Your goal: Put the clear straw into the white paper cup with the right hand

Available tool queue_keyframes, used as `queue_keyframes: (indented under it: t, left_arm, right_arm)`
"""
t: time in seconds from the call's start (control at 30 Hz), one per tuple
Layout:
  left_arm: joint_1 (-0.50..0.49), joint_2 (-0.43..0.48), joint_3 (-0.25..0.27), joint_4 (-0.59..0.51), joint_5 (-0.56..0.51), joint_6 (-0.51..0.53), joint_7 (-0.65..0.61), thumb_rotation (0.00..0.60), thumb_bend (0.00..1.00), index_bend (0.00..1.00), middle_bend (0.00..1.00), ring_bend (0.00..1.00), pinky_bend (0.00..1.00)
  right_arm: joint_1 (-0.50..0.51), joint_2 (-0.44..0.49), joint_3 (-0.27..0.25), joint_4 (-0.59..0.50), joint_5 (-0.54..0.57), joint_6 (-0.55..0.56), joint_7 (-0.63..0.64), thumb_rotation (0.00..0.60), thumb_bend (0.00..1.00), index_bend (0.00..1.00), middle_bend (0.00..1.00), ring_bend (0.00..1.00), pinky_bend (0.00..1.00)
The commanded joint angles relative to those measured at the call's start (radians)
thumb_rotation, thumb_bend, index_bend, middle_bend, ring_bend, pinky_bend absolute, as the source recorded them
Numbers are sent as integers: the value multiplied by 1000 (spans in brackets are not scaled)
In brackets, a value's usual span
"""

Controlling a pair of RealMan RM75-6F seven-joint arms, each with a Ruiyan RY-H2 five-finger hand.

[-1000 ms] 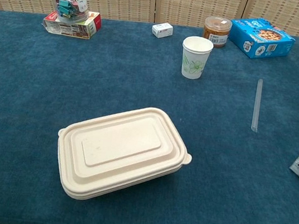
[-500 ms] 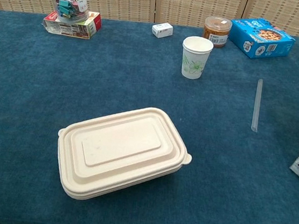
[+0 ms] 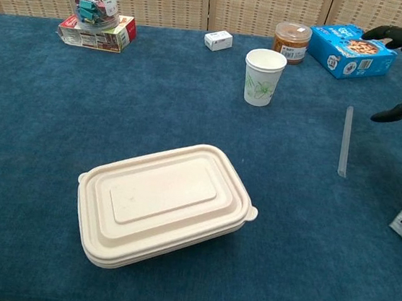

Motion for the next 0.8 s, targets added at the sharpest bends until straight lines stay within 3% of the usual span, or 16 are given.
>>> queue_keyframes:
  t: [0.03,0.4,0.8]
  left_arm:
    - [1,-1,0,-2,-1,1,3,600,0,0,0,0,0]
    - [-3,4,-6,0,-11,-9,-11,600,0,0,0,0,0]
    - [-2,5,-7,5,-10,-9,-21,600,0,0,0,0,0]
  right_arm:
    - [36,-67,-9,36,34,16,-82,600,0,0,0,0,0]
    - [98,-213,-14,152,127,62,-253,600,0,0,0,0,0]
    - [100,-262,-50,170,167,79,-323,600,0,0,0,0,0]
